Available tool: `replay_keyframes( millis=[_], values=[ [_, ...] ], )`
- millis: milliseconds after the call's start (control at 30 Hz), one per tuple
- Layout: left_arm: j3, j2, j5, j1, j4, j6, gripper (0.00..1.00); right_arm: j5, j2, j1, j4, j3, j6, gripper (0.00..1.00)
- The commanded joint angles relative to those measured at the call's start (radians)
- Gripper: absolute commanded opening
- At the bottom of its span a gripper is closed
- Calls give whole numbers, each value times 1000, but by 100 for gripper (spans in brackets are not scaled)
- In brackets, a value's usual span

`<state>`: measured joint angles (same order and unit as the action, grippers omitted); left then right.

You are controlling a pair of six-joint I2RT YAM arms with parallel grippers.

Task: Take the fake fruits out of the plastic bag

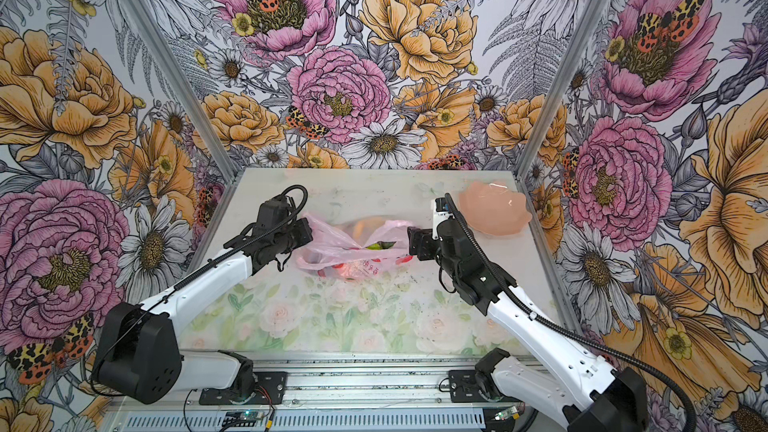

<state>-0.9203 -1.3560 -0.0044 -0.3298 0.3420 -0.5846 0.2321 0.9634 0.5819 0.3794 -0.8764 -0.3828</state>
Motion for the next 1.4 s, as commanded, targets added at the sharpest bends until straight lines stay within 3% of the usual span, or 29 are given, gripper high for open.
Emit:
replay_keyframes(
  millis=[0, 233, 333, 433, 533, 667, 1000, 1233, 1367],
  values=[
    [-13, -3, -47, 11, 23, 13, 0, 183, -58, 41, 184, -63, 119, 82],
    [-6, -4, -45, 35, 24, -4, 0, 29, -76, 266, 199, -129, 200, 71],
    [-4, -3, -44, 39, 25, -7, 0, 4, 17, 375, 177, -136, 210, 70],
    [-3, -3, -44, 40, 25, -9, 0, -18, 163, 410, 124, -136, 172, 69],
    [3, 3, -38, 38, 25, -9, 0, -20, 286, 395, 75, -158, 147, 68],
    [37, 22, -32, 44, 29, -41, 0, -89, 416, 288, 17, -226, 110, 64],
    [134, 66, -17, 35, 8, -47, 0, -106, 697, 133, 7, -446, 143, 62],
    [168, 102, -13, 36, -10, -33, 0, -64, 790, 39, 2, -523, 179, 70],
    [183, 110, -11, 50, -35, -33, 0, -183, 824, 4, 3, -547, 278, 82]
  ],
)
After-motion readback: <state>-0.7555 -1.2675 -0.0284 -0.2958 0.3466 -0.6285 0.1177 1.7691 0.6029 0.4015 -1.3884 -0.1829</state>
